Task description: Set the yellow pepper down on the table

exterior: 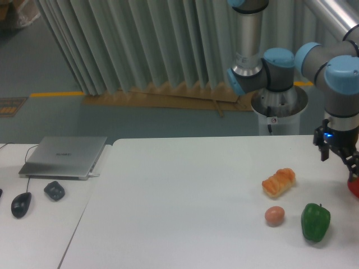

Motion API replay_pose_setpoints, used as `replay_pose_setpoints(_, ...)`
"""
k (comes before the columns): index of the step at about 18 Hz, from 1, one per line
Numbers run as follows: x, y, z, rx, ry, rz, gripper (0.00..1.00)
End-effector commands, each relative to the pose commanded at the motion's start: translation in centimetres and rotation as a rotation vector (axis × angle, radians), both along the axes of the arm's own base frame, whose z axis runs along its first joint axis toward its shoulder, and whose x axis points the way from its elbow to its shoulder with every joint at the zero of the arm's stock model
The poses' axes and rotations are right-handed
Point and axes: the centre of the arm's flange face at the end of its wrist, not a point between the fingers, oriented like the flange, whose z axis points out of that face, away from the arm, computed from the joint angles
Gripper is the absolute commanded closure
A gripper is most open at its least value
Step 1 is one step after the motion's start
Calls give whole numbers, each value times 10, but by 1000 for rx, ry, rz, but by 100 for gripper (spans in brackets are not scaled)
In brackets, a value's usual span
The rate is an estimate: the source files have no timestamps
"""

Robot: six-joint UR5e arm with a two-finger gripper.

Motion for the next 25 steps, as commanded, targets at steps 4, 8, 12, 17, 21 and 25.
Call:
replay_pose_setpoints(4, -23, -21, -1, -13, 19, -101, 0)
replay_pose_setpoints(8, -33, -35, 0, -21, 19, -158, 0)
replay_pose_setpoints(12, -33, -35, -1, -25, 16, -185, 0)
replay_pose_setpoints(17, -32, -34, -3, -59, 22, -228, 0)
replay_pose_setpoints(21, -33, -38, -2, -78, 24, -241, 0)
replay_pose_setpoints(25, -40, -35, -14, -87, 11, -304, 0)
